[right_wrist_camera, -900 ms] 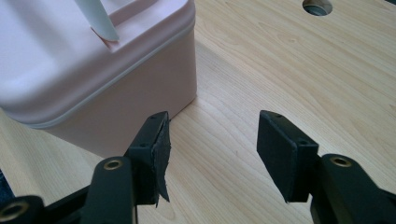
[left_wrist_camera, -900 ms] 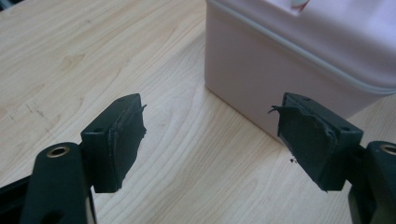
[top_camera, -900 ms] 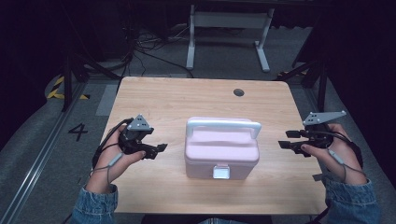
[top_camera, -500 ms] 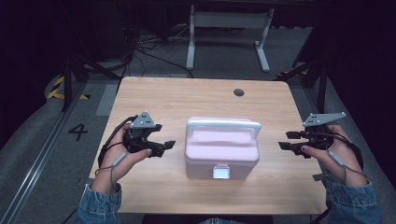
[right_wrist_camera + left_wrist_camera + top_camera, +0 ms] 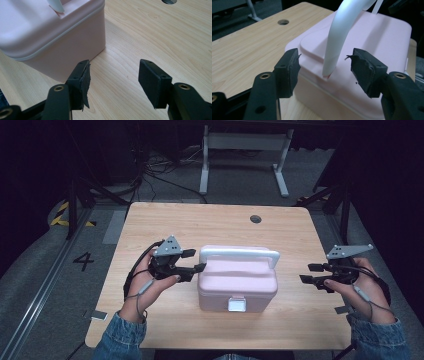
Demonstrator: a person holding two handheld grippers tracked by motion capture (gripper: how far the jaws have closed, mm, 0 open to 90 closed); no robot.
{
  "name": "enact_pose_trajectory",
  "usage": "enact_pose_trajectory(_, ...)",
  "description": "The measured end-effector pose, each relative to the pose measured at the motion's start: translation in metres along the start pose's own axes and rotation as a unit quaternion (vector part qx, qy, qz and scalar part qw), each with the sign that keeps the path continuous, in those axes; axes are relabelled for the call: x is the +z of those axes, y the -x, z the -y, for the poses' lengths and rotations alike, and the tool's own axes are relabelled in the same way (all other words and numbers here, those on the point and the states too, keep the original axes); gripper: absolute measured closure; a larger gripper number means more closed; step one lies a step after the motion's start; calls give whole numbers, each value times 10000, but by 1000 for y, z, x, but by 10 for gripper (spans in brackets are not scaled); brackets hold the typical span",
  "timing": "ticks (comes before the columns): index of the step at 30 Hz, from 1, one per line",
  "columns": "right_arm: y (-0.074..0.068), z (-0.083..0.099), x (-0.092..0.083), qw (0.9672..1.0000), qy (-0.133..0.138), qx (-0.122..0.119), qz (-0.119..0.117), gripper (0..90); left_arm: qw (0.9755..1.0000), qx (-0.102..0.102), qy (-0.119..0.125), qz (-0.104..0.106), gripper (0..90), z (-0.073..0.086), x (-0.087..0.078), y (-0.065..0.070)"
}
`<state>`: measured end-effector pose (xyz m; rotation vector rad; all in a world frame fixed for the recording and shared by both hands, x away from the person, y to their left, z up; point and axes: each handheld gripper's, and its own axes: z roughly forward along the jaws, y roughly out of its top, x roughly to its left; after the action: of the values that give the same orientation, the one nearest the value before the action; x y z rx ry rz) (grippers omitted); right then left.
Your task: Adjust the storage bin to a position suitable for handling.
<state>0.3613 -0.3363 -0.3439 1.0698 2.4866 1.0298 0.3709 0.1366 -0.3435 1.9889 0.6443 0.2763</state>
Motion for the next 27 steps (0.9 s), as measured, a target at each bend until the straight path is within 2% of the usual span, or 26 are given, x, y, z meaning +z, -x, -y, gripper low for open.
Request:
enact_pose_trajectory(1, 0, 1, 0, 10000, -3, 8, 7, 437, 9999, -75, 58, 140, 418, 0, 6, 1)
enact_pose_trajectory(3, 0, 2, -1, 10000, -3, 31, 16, 436, 9997, -99, 121, 192, 421, -1, 10, 2)
enact_pose_trajectory(6, 0, 3, -1, 10000, 10, 32, 20, 437, 9997, -64, 165, 140, 443, -1, 14, 2)
enact_pose_trajectory(10, -1, 4, -1, 10000, 11, 59, 25, 437, 9995, -150, 269, 46, 462, -2, 21, 4)
enact_pose_trajectory(13, -1, 5, -1, 10000, 6, 49, 23, 436, 9988, -230, 422, 87, 462, -3, 24, 5)
enact_pose_trajectory(15, -1, 5, 0, 10000, 0, 75, 7, 436, 9986, -120, 513, 16, 470, -4, 25, 5)
enact_pose_trajectory(16, -1, 5, 0, 10000, -5, 69, 7, 437, 9985, -157, 530, 21, 479, -5, 26, 6)
enact_pose_trajectory(19, -1, 6, 1, 10000, -29, 81, 7, 437, 9983, -203, 546, 6, 519, -6, 27, 7)
enact_pose_trajectory(21, -1, 6, 2, 10000, -29, 85, -8, 436, 9988, -190, 440, -78, 579, -6, 26, 7)
enact_pose_trajectory(23, -1, 6, 2, 10000, -32, 78, -6, 436, 9989, -267, 366, -106, 642, -6, 26, 7)
enact_pose_trajectory(24, -1, 6, 2, 10000, -34, 74, -5, 436, 9991, -276, 311, -105, 642, -7, 25, 8)
enact_pose_trajectory(27, -1, 6, 3, 10000, -47, 83, -8, 437, 9990, -199, 386, -94, 708, -9, 24, 9)
